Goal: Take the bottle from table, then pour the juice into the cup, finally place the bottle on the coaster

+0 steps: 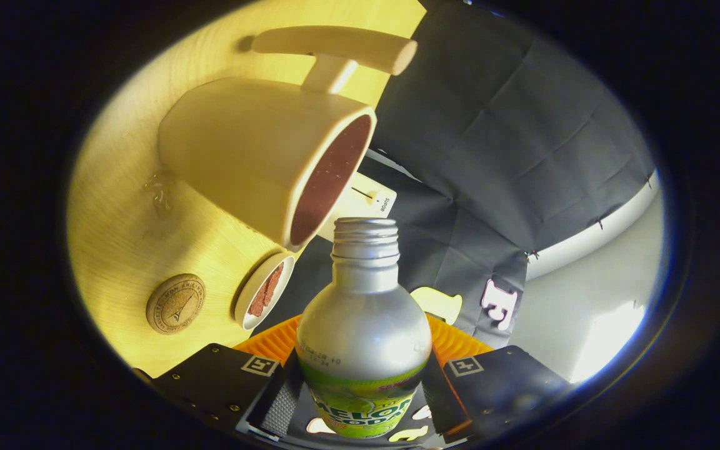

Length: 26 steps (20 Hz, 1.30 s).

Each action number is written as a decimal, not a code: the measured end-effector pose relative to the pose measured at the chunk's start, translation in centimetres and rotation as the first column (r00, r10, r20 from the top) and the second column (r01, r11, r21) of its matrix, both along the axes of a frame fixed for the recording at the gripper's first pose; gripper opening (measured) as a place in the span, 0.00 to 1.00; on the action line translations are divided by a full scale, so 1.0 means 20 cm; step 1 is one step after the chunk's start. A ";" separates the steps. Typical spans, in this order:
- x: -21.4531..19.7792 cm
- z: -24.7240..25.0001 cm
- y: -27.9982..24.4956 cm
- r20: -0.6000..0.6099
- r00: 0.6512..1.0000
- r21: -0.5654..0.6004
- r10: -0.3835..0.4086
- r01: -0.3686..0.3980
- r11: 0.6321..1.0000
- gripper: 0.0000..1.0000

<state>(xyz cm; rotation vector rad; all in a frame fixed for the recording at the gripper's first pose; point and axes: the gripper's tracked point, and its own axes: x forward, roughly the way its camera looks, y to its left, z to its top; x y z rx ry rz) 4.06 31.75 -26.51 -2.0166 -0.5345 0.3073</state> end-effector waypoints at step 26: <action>0.02 0.21 -0.10 -0.388 0.921 0.648 -0.025 0.292 0.704 0.83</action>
